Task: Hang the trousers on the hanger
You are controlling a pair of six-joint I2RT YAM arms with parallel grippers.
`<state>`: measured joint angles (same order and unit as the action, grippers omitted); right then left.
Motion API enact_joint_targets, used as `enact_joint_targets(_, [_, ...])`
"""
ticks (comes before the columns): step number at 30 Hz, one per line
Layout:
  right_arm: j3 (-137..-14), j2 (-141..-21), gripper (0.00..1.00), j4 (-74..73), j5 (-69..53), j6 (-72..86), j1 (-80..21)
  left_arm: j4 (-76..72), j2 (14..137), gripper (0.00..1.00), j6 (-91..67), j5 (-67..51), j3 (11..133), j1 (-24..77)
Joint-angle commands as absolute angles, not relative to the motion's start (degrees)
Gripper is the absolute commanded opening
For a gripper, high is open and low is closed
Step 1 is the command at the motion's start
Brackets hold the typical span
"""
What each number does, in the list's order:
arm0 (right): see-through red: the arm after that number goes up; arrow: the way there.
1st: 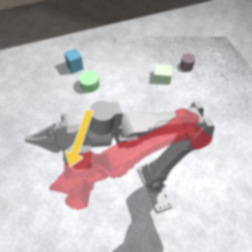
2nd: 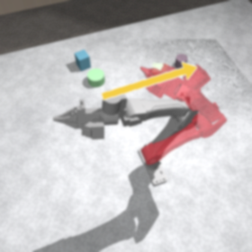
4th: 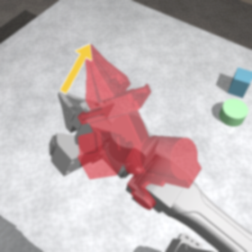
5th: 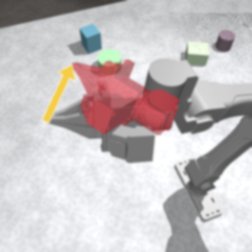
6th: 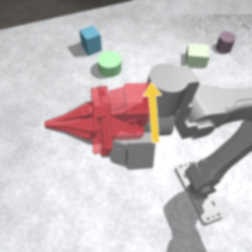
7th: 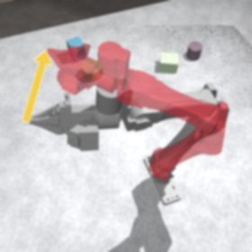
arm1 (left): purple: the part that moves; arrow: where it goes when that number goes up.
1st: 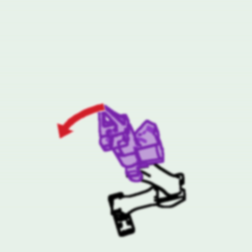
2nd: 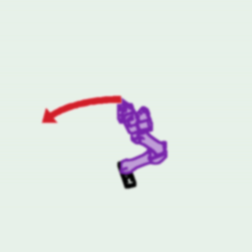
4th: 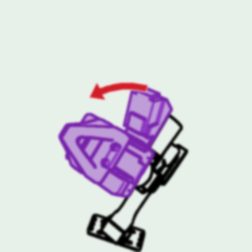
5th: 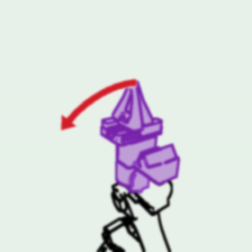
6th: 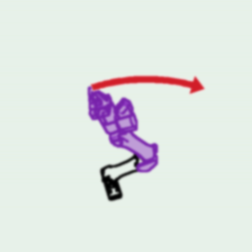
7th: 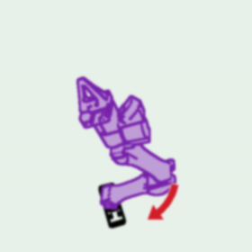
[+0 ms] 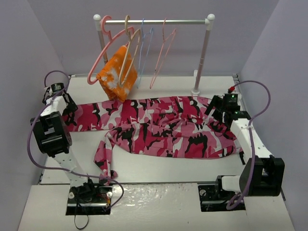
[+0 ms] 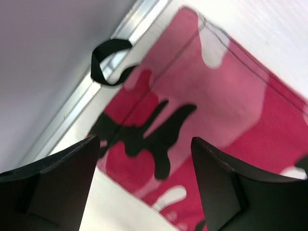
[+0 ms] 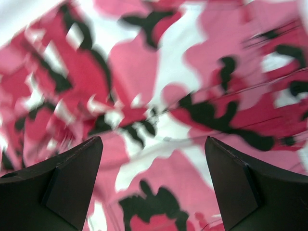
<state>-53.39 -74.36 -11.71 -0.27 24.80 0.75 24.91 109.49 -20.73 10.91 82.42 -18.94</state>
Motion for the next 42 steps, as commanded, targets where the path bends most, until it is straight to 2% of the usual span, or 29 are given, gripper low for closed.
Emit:
enact_joint_targets(1, [-60.28, -80.67, 0.84, -11.89, 7.94, 29.5, 2.96, 17.31, 100.19, 0.74, -21.88, 5.37, 77.26, -18.5])
enact_joint_targets(5, [-64.04, -88.16, 0.82, -11.75, 9.74, 32.05, 5.61, 17.19, 102.66, 0.74, -22.56, 2.8, 76.08, -18.36])
enact_joint_targets(12, [-70.46, -103.8, 0.73, -7.9, 7.67, 29.97, 8.98, 18.1, 108.07, 0.74, -24.47, 0.39, 76.34, -18.28])
enact_joint_targets(25, [-87.25, -125.37, 0.73, -6.28, 7.17, 22.85, 14.8, 21.68, 114.34, 0.74, -25.93, 0.0, 78.98, -17.41])
enact_joint_targets(32, [-95.23, -126.11, 0.77, -7.8, 7.21, 19.32, 15.85, 22.46, 115.87, 0.74, -25.35, -1.91, 82.69, -16.7])
enact_joint_targets(35, [-96.05, -122.35, 0.77, -8.32, 7.65, 18.63, 15.83, 22.74, 114.27, 0.74, -24.13, -1.87, 84.14, -16.7])
enact_joint_targets(42, [-91.83, -107.74, 0.8, -10.86, 5.69, 19.74, 13.8, 25.14, 104.46, 0.81, -23.53, -2.44, 84.43, -16.31])
